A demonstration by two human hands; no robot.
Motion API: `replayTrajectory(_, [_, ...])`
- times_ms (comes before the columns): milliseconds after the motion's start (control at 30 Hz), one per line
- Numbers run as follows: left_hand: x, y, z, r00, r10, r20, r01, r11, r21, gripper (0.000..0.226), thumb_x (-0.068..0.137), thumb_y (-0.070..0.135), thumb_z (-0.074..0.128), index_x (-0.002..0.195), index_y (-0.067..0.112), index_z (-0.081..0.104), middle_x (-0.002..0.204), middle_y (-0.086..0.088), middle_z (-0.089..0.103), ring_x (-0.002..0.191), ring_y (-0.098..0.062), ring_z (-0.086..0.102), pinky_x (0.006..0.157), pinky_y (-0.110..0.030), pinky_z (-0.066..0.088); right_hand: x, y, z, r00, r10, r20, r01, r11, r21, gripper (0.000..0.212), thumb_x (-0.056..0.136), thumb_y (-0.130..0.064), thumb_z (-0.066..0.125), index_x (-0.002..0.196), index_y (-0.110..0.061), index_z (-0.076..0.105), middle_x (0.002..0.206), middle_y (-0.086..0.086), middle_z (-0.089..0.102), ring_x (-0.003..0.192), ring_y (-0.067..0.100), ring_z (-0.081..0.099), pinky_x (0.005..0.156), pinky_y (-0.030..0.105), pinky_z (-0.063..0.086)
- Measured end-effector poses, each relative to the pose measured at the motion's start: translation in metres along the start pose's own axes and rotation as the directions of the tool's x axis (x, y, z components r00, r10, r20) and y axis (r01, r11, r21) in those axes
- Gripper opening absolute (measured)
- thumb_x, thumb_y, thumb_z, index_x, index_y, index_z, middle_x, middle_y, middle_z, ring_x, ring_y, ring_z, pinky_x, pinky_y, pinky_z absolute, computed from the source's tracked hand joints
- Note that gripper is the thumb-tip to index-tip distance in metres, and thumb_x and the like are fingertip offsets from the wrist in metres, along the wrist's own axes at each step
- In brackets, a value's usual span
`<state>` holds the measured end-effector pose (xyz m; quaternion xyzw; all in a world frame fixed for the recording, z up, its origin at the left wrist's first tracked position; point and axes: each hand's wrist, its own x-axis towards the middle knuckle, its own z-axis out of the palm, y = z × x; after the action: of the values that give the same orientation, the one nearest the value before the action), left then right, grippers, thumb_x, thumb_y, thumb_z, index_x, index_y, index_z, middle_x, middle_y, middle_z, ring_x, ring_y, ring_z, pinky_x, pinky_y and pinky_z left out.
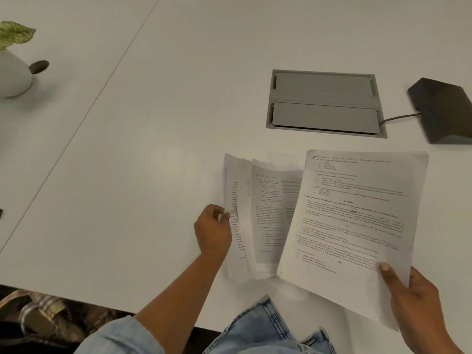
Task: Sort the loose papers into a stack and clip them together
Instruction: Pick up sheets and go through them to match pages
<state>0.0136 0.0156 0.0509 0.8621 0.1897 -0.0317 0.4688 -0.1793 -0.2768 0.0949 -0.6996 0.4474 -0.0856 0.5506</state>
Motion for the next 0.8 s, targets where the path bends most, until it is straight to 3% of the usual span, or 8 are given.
replayTrajectory(133, [0.005, 0.004, -0.018, 0.998, -0.06, 0.016, 0.061, 0.996, -0.067, 0.025, 0.094, 0.009, 0.067, 0.109, 0.023, 0.052, 0.085, 0.005, 0.063, 0.072, -0.009, 0.065, 0.052, -0.008, 0.044, -0.001, -0.003, 0.007, 0.999, -0.017, 0.035, 0.017, 1.0, -0.011, 0.015, 0.095, -0.027, 0.061, 0.107, -0.02, 0.067, 0.094, -0.007, 0.07, 0.083, 0.016, 0.065, 0.068, 0.03, 0.046])
replayTrajectory(200, [0.008, 0.003, -0.025, 0.998, -0.042, 0.047, 0.045, 0.997, -0.065, 0.011, 0.1, 0.012, 0.058, 0.1, 0.023, 0.06, 0.088, 0.007, 0.067, 0.08, -0.017, 0.069, 0.056, -0.013, 0.05, -0.002, -0.006, 0.011, 0.999, -0.018, 0.051, 0.018, 1.0, -0.003, 0.013, 0.095, -0.025, 0.061, 0.105, -0.02, 0.067, 0.094, -0.009, 0.07, 0.083, 0.016, 0.066, 0.068, 0.03, 0.046])
replayTrajectory(267, [0.012, 0.002, -0.036, 0.997, -0.055, 0.05, 0.059, 0.995, -0.084, 0.015, 0.103, 0.017, 0.052, 0.096, 0.02, 0.064, 0.091, 0.003, 0.07, 0.085, -0.022, 0.071, 0.064, -0.023, 0.057, -0.002, -0.009, 0.015, 0.998, -0.019, 0.063, 0.019, 1.0, -0.001, 0.013, 0.096, -0.023, 0.061, 0.106, -0.019, 0.067, 0.094, -0.009, 0.07, 0.084, 0.016, 0.066, 0.069, 0.03, 0.046])
replayTrajectory(433, [0.025, 0.0, -0.083, 0.996, -0.084, 0.003, 0.083, 0.982, -0.168, 0.014, 0.103, 0.014, 0.052, 0.1, 0.02, 0.064, 0.093, 0.001, 0.069, 0.087, -0.026, 0.069, 0.077, -0.031, 0.054, -0.004, -0.017, 0.025, 0.996, -0.035, 0.088, 0.036, 0.999, 0.001, 0.013, 0.096, -0.023, 0.06, 0.106, -0.019, 0.067, 0.094, -0.008, 0.07, 0.084, 0.017, 0.066, 0.068, 0.029, 0.047])
replayTrajectory(533, [0.032, -0.003, -0.126, 0.998, -0.016, -0.063, 0.006, 0.987, -0.158, 0.013, 0.101, 0.01, 0.054, 0.099, 0.015, 0.066, 0.09, -0.007, 0.069, 0.082, -0.027, 0.068, 0.067, -0.023, 0.05, -0.006, -0.023, 0.028, 0.994, -0.044, 0.099, 0.043, 0.999, 0.008, 0.012, 0.096, -0.023, 0.06, 0.105, -0.019, 0.067, 0.094, -0.009, 0.07, 0.084, 0.017, 0.066, 0.066, 0.027, 0.047])
replayTrajectory(633, [0.038, 0.0, -0.164, 0.991, -0.052, -0.124, 0.024, 0.976, -0.216, 0.01, 0.099, 0.01, 0.057, 0.099, 0.015, 0.066, 0.092, -0.01, 0.071, 0.073, -0.022, 0.067, 0.065, -0.023, 0.05, -0.007, -0.027, 0.03, 0.993, -0.039, 0.113, 0.038, 0.999, 0.015, 0.013, 0.096, -0.023, 0.06, 0.105, -0.018, 0.067, 0.095, -0.006, 0.072, 0.085, 0.019, 0.067, 0.066, 0.027, 0.047])
replayTrajectory(733, [0.036, 0.009, -0.187, 0.991, -0.134, -0.028, 0.117, 0.931, -0.345, 0.012, 0.1, 0.017, 0.058, 0.102, 0.018, 0.069, 0.098, -0.001, 0.075, 0.082, -0.023, 0.071, 0.076, -0.039, 0.058, -0.009, -0.03, 0.033, 0.988, -0.031, 0.149, 0.027, 0.999, 0.03, 0.016, 0.096, -0.022, 0.06, 0.109, -0.016, 0.067, 0.097, -0.004, 0.072, 0.087, 0.021, 0.068, 0.068, 0.028, 0.048])
replayTrajectory(800, [0.028, 0.019, -0.191, 0.991, -0.119, 0.059, 0.132, 0.91, -0.392, 0.014, 0.1, 0.02, 0.059, 0.102, 0.021, 0.073, 0.098, -0.002, 0.079, 0.085, -0.025, 0.075, 0.077, -0.041, 0.059, -0.012, -0.033, 0.038, 0.982, -0.02, 0.186, 0.014, 0.999, 0.032, 0.016, 0.096, -0.022, 0.059, 0.109, -0.017, 0.067, 0.098, -0.004, 0.073, 0.088, 0.021, 0.069, 0.067, 0.028, 0.049])
